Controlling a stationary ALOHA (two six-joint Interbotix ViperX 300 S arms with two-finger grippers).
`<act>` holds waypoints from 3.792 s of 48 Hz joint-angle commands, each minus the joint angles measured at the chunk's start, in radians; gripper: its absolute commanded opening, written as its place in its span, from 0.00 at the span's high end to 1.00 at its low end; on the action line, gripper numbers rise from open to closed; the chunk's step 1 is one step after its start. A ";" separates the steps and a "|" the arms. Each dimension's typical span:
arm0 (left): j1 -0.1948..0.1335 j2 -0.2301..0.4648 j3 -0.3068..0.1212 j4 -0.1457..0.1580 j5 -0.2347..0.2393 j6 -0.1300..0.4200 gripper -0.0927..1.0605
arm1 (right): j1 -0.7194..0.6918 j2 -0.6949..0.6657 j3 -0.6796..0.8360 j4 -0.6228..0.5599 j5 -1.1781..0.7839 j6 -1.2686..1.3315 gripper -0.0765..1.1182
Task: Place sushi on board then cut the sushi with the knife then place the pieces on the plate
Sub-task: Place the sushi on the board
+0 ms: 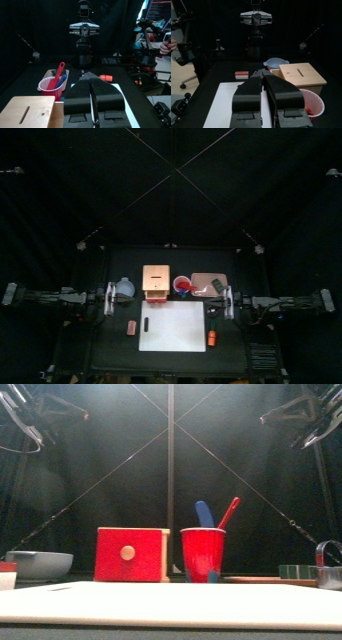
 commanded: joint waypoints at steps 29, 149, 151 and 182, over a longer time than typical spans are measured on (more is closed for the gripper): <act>0.104 0.069 -0.009 -0.005 -0.064 -0.002 0.82 | -0.798 0.183 -0.153 0.140 0.772 0.035 0.96; 0.097 0.095 0.052 -0.120 -0.097 -0.003 0.82 | -0.683 0.485 -0.244 0.161 0.905 0.040 0.43; 0.095 0.095 0.051 -0.120 -0.097 -0.003 0.82 | -0.670 0.449 -0.267 0.178 0.953 0.041 0.43; 0.106 0.095 0.052 -0.120 -0.095 0.000 0.82 | -0.215 0.301 -0.275 0.753 0.802 0.040 0.43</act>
